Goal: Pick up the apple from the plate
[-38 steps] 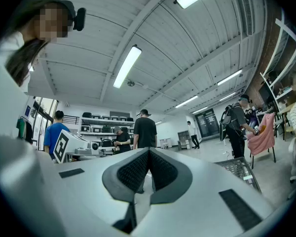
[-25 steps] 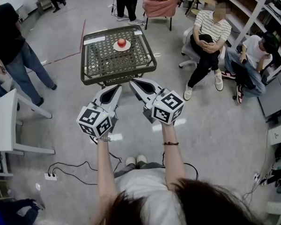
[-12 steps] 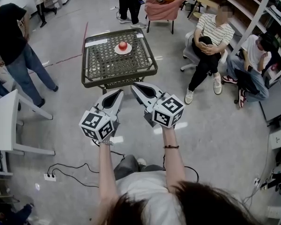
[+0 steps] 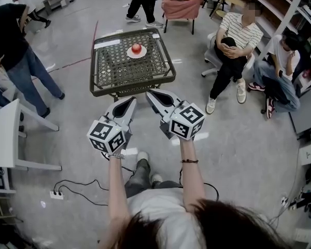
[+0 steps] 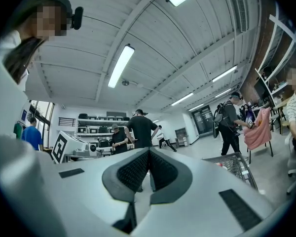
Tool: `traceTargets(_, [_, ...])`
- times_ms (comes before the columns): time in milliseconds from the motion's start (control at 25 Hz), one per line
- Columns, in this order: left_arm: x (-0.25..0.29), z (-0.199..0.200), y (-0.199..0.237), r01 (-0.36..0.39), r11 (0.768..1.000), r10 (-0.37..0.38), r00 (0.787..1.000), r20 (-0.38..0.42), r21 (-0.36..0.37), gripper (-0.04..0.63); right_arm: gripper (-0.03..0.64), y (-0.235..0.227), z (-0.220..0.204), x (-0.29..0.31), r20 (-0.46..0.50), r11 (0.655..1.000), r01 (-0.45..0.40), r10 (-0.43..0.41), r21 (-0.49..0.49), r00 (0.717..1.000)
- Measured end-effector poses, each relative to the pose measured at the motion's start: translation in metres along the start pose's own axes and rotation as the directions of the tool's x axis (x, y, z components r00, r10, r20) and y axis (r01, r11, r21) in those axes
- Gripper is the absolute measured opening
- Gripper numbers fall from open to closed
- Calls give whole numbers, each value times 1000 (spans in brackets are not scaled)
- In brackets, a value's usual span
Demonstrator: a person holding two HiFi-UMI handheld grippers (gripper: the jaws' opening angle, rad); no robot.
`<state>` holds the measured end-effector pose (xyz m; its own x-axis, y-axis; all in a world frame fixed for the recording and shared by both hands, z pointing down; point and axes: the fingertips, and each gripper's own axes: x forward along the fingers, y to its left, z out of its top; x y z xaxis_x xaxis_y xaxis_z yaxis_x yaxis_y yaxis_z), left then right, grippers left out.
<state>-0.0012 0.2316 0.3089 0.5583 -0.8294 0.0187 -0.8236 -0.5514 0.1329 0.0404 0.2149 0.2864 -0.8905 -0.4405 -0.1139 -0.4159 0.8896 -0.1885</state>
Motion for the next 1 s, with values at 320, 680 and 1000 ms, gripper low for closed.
traceTargets(320, [33, -3, 32, 37, 999, -37, 999, -6, -11, 11, 9, -33, -8, 28, -9, 1000, 27, -27, 9, 1000])
traceTargets(680, [73, 1, 76, 92, 995, -93, 996, -18, -23, 11, 9, -76, -10, 63, -16, 997, 80, -80, 21, 997])
traceTargets(1000, [101, 3, 117, 124, 992, -125, 992, -30, -31, 11, 9, -109, -13, 95, -22, 993, 113, -112, 28, 993])
